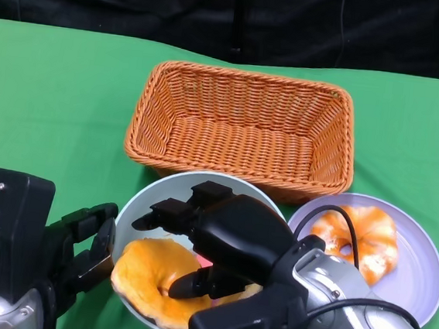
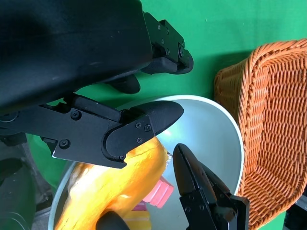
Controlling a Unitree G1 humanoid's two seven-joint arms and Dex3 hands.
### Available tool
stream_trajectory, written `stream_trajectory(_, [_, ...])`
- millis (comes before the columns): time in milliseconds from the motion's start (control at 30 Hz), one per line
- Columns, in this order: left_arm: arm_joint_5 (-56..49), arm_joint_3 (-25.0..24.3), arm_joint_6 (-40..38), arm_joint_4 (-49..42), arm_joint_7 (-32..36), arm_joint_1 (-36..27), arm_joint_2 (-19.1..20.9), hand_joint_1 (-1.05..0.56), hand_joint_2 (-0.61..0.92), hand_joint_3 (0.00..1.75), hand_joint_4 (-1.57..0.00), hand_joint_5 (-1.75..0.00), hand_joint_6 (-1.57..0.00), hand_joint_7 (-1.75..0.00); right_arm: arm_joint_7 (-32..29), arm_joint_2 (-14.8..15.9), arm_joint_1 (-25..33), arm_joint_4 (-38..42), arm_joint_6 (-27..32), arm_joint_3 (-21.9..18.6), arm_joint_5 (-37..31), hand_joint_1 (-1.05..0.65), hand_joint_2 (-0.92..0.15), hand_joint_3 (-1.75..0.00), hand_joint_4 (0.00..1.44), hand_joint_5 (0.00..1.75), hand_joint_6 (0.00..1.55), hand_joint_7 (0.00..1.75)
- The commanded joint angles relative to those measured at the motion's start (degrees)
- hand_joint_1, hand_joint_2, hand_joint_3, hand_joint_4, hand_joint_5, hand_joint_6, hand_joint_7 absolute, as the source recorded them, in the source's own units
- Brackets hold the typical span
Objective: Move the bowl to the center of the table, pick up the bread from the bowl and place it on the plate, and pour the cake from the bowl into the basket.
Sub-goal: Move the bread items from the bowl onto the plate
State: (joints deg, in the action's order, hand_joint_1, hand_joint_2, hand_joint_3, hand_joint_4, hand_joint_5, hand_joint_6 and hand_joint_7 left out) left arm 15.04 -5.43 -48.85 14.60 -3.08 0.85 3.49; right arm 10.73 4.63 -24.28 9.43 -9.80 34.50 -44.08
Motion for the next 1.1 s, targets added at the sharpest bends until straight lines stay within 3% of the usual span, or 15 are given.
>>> stream_trajectory(33, [-1.7, 0.7, 1.8, 0.4, 0.1, -0.6, 1.4, -0.45, 0.92, 0.78, -0.34, -0.73, -0.41, -0.13, 1.6, -1.2, -1.9, 0.9, 1.4, 0.3, 1.1, -0.61, -0.92, -0.15, 0.20, 0.91, 0.28, 0.50])
stream_trajectory(333, [-2.4, 0.1, 2.5, 0.0, 0.5, -0.6, 0.1, -0.44, 0.92, 0.72, -0.40, -0.74, -0.50, -0.15, 3.9, -2.7, -2.7, 1.2, 3.8, 0.4, 1.8, -0.61, -0.92, -0.15, 0.25, 0.93, 0.32, 0.53])
stream_trajectory(367, [-2.8, 0.4, 3.0, 0.0, 0.4, -0.7, 0.3, -0.47, 0.92, 0.67, -0.35, -0.73, -0.45, -0.12, 4.5, -3.1, -2.9, 1.3, 4.6, 0.4, 2.0, -0.57, -0.92, -0.16, 0.36, 1.00, 0.39, 0.57])
stream_trajectory(433, [-3.4, 0.8, 3.5, 0.0, 0.3, -0.8, 0.4, -0.49, 0.92, 0.64, -0.32, -0.72, -0.42, -0.11, 5.2, -3.4, -3.2, 1.3, 5.5, 0.4, 2.4, -0.55, -0.92, -0.16, 0.42, 1.04, 0.43, 0.59])
stream_trajectory(567, [-4.1, 1.7, 7.3, -0.9, -1.4, -1.9, 0.9, -0.57, 0.92, 0.60, -0.31, -0.74, -0.52, -0.14, 7.9, -4.9, -3.6, 1.6, 7.8, -0.6, 6.0, -0.50, -0.92, -0.19, 0.63, 1.18, 0.60, 0.67])
stream_trajectory(733, [-4.2, 2.3, 8.8, -0.5, -1.3, -3.2, 0.4, -0.59, 0.92, 0.60, -0.29, -0.75, -0.47, -0.11, 7.1, -5.0, -2.7, 0.8, 8.2, 0.0, 5.9, -0.48, -0.92, -0.20, 0.63, 1.20, 0.63, 0.67])
stream_trajectory(900, [-3.9, 2.7, 10.3, -0.1, -1.6, -4.1, 0.2, -0.55, 0.92, 0.62, -0.35, -0.81, -0.55, -0.14, 6.9, -4.7, -2.2, 0.2, 8.1, 0.3, 5.9, -0.46, -0.92, -0.19, 0.62, 1.43, 0.63, 0.65])
stream_trajectory(1100, [-3.5, 2.6, 9.4, 0.1, -1.5, -3.9, 0.4, -0.57, 0.92, 0.67, -0.28, -0.80, -0.52, -0.11, 6.3, -4.5, -2.3, 0.2, 7.5, 0.1, 6.0, -0.45, -0.92, -0.18, 0.61, 1.36, 0.64, 0.65])
